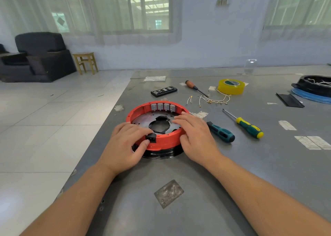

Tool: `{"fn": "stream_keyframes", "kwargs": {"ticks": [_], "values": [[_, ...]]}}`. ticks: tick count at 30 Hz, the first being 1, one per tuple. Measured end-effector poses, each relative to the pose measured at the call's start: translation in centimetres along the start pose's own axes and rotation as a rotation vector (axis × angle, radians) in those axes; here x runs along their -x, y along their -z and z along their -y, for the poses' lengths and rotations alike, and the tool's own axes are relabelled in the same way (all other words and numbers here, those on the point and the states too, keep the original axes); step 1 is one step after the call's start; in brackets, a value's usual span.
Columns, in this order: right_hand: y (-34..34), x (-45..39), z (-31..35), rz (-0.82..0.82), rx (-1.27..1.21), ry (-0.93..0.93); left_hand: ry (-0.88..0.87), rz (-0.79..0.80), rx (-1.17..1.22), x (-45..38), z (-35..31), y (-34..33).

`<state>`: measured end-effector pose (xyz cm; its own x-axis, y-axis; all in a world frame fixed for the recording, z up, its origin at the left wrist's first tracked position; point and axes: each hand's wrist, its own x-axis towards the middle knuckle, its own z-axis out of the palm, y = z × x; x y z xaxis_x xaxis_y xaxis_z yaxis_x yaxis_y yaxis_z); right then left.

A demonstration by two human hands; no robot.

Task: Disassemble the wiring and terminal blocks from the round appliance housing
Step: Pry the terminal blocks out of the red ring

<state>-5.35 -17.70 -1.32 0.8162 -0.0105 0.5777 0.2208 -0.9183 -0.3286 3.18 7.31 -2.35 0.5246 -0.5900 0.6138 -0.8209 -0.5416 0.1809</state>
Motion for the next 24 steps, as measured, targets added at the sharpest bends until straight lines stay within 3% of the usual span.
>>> {"fn": "stream_keyframes", "kwargs": {"ticks": [5, 11, 24], "values": [[-0.4, 0.4, 1.0, -0.002, 0.000, 0.147, -0.003, -0.005, -0.005, -0.8, -0.7, -1.0], [-0.9, -0.1, 0.4, 0.064, 0.070, 0.105, 0.021, -0.005, 0.009, -1.6, -1.9, -1.4], [-1.0, -0.5, 0.0, 0.035, 0.061, 0.111, 0.061, -0.001, 0.036, -2.0, -1.8, -1.5]]}}
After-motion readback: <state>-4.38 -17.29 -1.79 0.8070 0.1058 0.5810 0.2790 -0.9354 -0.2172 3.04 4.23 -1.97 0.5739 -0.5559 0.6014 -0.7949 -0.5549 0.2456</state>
